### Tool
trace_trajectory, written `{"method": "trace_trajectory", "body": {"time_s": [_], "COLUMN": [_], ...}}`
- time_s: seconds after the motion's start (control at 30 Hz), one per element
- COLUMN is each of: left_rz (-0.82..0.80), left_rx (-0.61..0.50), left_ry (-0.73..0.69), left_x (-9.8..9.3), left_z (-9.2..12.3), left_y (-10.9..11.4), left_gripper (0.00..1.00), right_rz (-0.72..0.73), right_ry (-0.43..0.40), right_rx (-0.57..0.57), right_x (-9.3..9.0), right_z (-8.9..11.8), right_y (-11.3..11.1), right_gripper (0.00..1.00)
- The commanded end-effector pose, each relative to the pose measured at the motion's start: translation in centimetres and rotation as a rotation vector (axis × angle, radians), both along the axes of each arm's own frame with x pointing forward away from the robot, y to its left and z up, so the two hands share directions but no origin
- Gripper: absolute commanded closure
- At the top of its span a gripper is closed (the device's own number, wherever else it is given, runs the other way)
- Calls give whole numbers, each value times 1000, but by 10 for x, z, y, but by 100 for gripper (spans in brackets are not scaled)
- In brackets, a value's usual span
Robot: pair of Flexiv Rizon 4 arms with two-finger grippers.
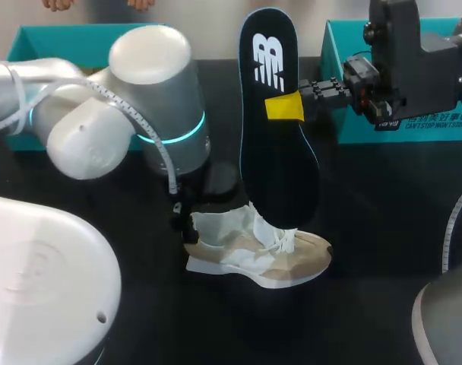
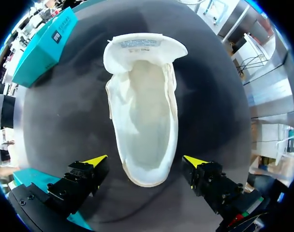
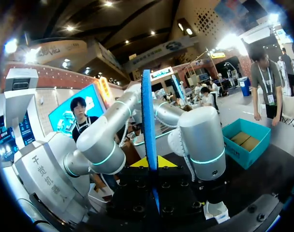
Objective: Take the shoe out of the shoebox, open the shoe tongue, remove and reinsert the insole, then place the shoe into the shoebox
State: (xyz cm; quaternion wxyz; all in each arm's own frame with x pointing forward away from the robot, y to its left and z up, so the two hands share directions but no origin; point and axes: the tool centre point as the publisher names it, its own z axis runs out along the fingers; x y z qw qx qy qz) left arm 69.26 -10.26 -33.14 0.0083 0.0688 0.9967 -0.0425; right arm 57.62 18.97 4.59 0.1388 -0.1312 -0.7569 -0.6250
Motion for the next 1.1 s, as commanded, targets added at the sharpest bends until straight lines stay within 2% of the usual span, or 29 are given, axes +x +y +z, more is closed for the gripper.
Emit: {"method": "trace_trajectory", "body": {"time_s": [0.03,0.23,0.47,0.73,1.1], "left_rz": [5,4,4,37,65], "left_rx": [36,29,38,23,28], "left_ry": [-7,-6,-28,-23,8], "left_x": [4,13,17,26,40], "left_z": [15,10,-6,-27,-48], "left_y": [-10,-37,-59,-68,-69], "left_gripper": [0,0,0,0,0], "right_rz": [3,3,3,3,3], "right_ry": [2,2,2,2,2], "right_rx": [-4,-4,-4,-4,-4], "right_x": [3,3,3,3,3], "right_z": [1,1,1,1,1], "right_y": [5,5,5,5,5], "right_gripper": [100,100,100,100,100]}}
